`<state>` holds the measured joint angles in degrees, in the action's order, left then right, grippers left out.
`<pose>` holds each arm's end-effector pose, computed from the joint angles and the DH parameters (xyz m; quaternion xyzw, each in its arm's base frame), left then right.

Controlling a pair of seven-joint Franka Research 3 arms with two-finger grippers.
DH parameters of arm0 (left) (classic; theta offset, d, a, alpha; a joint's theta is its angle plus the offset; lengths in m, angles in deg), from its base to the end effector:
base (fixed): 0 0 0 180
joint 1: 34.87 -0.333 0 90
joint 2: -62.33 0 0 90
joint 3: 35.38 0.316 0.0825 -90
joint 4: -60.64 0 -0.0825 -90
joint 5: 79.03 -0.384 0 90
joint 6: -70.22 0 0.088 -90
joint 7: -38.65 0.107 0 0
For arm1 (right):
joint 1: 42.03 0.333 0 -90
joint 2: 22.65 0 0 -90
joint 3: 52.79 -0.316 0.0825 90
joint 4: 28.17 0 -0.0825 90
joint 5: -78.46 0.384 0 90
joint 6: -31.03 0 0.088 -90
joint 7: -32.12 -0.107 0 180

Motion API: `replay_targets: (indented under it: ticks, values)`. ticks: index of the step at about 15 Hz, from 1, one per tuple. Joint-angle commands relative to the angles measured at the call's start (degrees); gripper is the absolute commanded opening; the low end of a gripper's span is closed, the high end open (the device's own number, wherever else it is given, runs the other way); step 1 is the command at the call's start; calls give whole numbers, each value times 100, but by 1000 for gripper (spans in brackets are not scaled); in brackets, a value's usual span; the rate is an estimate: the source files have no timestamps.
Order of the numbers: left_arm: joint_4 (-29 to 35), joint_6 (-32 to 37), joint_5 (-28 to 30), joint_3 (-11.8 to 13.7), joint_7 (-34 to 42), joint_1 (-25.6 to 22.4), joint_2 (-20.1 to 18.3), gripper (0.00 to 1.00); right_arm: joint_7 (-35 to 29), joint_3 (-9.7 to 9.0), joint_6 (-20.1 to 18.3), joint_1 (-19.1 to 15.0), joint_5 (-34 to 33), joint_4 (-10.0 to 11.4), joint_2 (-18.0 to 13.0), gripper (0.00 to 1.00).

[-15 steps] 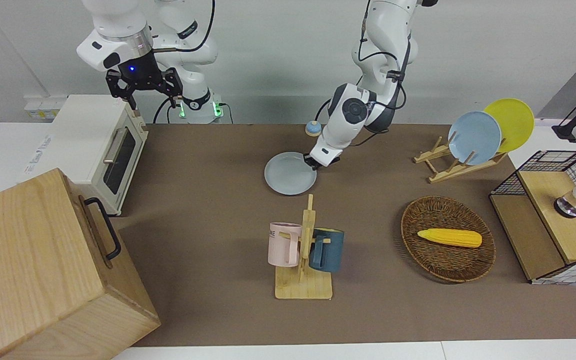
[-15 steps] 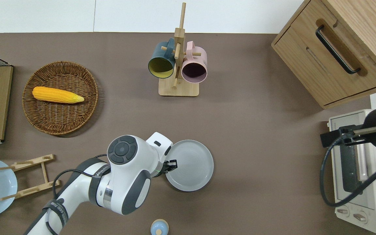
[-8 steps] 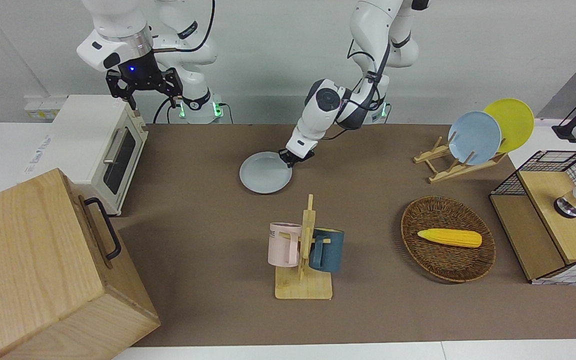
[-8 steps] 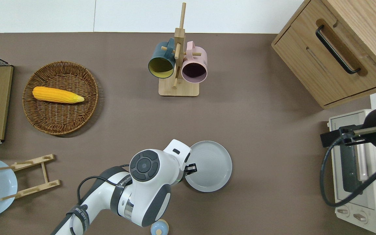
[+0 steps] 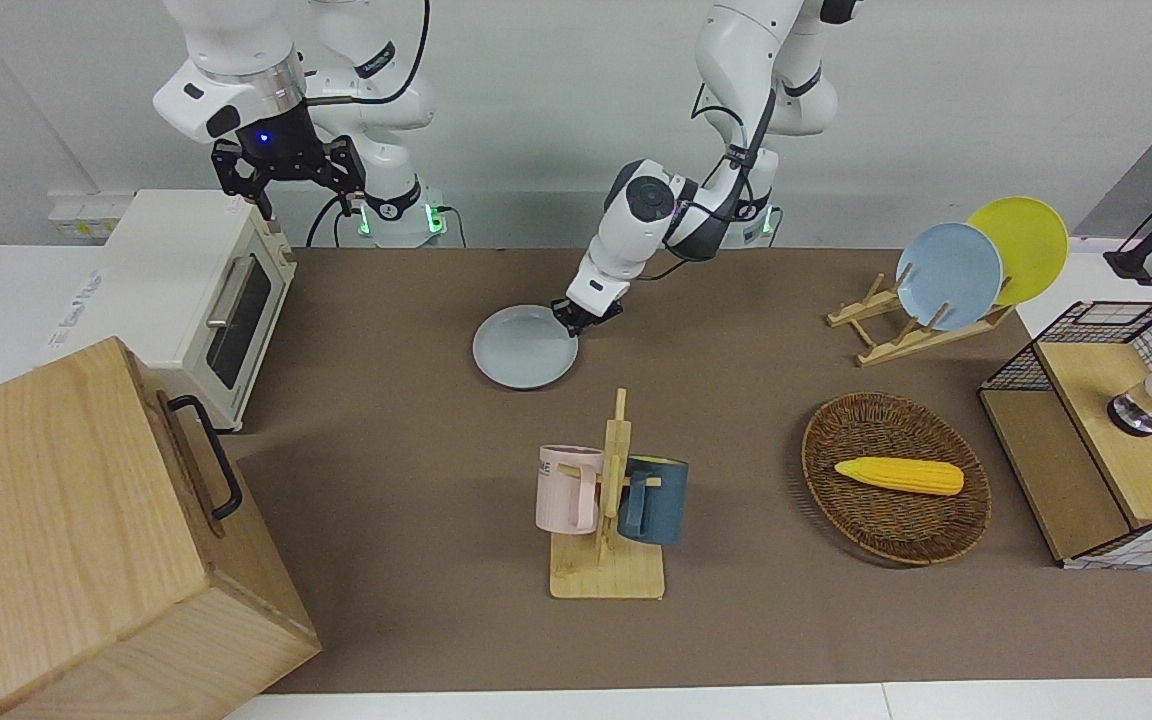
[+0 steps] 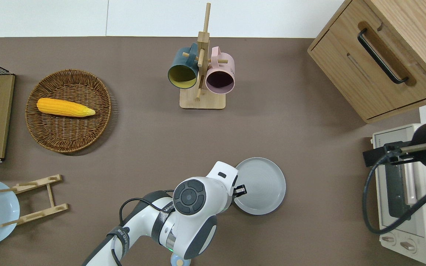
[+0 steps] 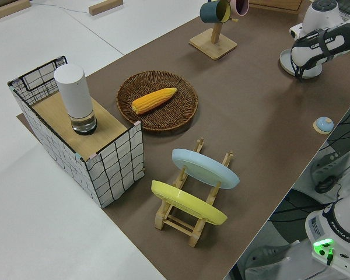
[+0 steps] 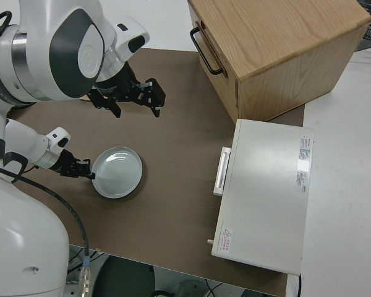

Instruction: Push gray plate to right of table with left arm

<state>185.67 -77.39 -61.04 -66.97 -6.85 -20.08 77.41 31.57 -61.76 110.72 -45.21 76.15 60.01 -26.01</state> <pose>0.4027 -0.4084 0.3009 0.9754 0.1300 -0.0631 0.1663 0.5147 0.0501 0.6554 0.9978 0.0426 -0.0437 0.0270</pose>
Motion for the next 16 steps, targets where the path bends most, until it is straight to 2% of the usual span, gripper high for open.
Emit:
replay_targets:
  ticks: [1, 2, 6, 9, 11, 16]
  values:
    - [-163, -57, -6, 75, -38, 104, 127, 827, 46, 0, -32, -7, 12, 24, -59, 996]
    - [-163, 4, -93, 83, 5, 78, 101, 990, 46, 0, -32, -7, 12, 24, -59, 996]
    - [-172, 328, -515, 145, 23, 25, -101, 993, 46, 0, -32, -7, 12, 24, -59, 996]
    - [-198, 1100, -999, 215, 399, -326, -356, 993, 46, 0, -32, -7, 3, 24, -59, 996]
    - [-216, 1619, -1000, 224, 1004, -572, -610, 995, 46, 0, -32, -7, 12, 24, -59, 996]
    - [-251, 2753, -991, 233, 2719, -1635, -1340, 995, 46, 0, -32, -7, 12, 24, -59, 996]
